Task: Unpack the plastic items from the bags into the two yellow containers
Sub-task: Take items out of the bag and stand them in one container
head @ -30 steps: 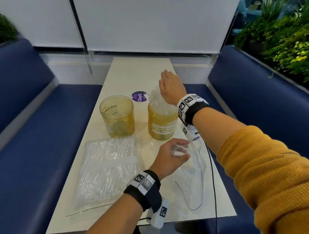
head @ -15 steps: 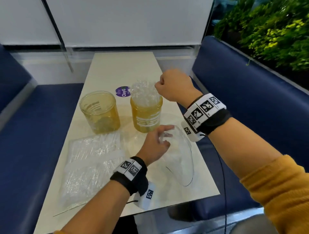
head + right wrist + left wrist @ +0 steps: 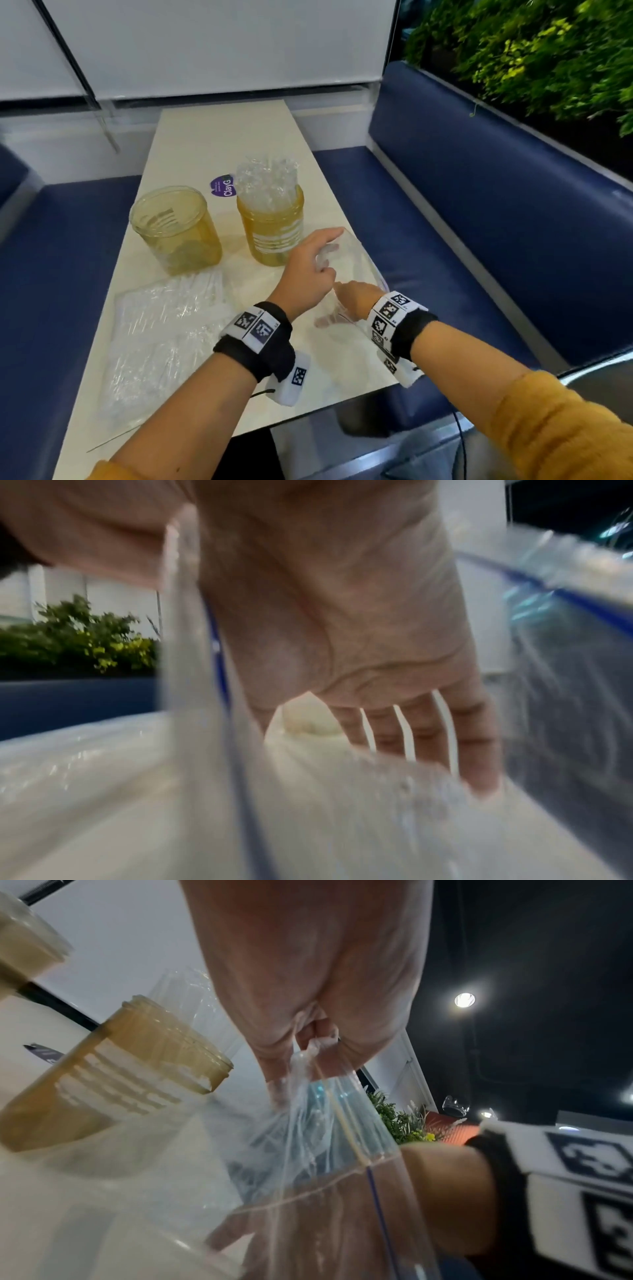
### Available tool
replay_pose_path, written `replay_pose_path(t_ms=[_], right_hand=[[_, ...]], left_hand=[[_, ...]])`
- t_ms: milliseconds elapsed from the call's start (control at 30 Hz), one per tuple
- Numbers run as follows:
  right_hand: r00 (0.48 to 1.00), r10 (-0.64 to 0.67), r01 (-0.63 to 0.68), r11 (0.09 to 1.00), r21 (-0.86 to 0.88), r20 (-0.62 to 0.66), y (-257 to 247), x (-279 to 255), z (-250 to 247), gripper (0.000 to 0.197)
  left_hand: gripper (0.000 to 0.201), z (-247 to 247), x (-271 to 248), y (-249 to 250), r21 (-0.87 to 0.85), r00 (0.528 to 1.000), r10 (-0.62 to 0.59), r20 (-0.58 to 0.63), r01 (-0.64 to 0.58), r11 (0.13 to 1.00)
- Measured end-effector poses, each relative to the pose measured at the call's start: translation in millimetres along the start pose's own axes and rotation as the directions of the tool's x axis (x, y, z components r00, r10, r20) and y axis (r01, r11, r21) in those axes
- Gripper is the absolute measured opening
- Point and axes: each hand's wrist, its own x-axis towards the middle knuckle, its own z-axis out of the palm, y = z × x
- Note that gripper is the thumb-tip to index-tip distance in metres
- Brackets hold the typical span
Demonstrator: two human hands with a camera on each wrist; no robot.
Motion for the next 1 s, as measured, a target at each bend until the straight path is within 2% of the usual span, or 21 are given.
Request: replay_pose_path(t_ms=[33,100,167,300,400,600,700,800,833,867,900,933,1000], right_hand=[[1.000,0.017,-0.017,0.999,-0.032,-0.005,-1,3,4,0.088],[0.999,0.029,-0.033,0.995,-0.094,-0.043,-2,7,10,0.064],[0.997,0.022,-0.029,0.995,-0.096,-0.075,-2,7,14,0.045],[0.999,-0.005,0.002,0.998,-0.059,-0.042,1,-1,7,0.039],[1.000,-0.019,0.018,0.988,-0.155,-0.006,0,-20,-18,0.032],[0.981,-0.111,0.036,0.909,-0.414,-0.160,-9,-78,-82,0.029],[0.960,-0.179,0.041,0.847,-0.529,-0.213,-17,-102,-110,0.026],[0.924,-0.245,0.041,0.824,-0.564,-0.292,-26,-117,-129,0.028],[0.903,-0.282,0.055,0.825,-0.563,-0.324,-26,-119,-134,0.035],[0.875,-0.319,0.069,0.826,-0.559,-0.363,-23,-118,-139,0.046],[0.835,-0.359,0.084,0.831,-0.550,-0.416,-17,-115,-143,0.057],[0.769,-0.410,0.114,0.843,-0.526,-0.491,-10,-114,-148,0.067],[0.568,-0.468,0.266,0.883,-0.388,-0.677,3,-111,-154,0.090]], left_hand=[[0.070,1,-1,1,0.010,1.000,0.006,0.008,-0.006,1.000],[0.072,2,-4,1,0.042,1.000,0.012,0.019,-0.013,0.999],[0.072,3,-6,1,0.052,1.000,0.005,0.013,-0.005,0.999],[0.072,3,-7,-2,0.116,0.999,0.023,0.037,-0.027,0.993],[0.072,3,-9,-9,0.238,0.996,0.036,0.079,-0.054,0.970],[0.091,4,-5,-20,0.499,0.991,-0.076,0.109,0.012,0.867],[0.073,10,-3,-22,0.519,0.997,-0.062,0.046,0.029,0.854],[0.030,17,2,-20,0.482,0.996,-0.047,-0.080,0.080,0.873],[0.016,17,4,-19,0.469,0.993,-0.045,-0.105,0.090,0.879],[0.018,16,4,-17,0.447,0.992,-0.032,-0.124,0.085,0.890],[0.028,15,3,-16,0.422,0.989,-0.010,-0.148,0.072,0.904],[0.033,13,3,-17,0.368,0.983,-0.001,-0.184,0.070,0.927],[0.031,6,2,-21,0.225,0.959,-0.032,-0.281,0.098,0.969]])
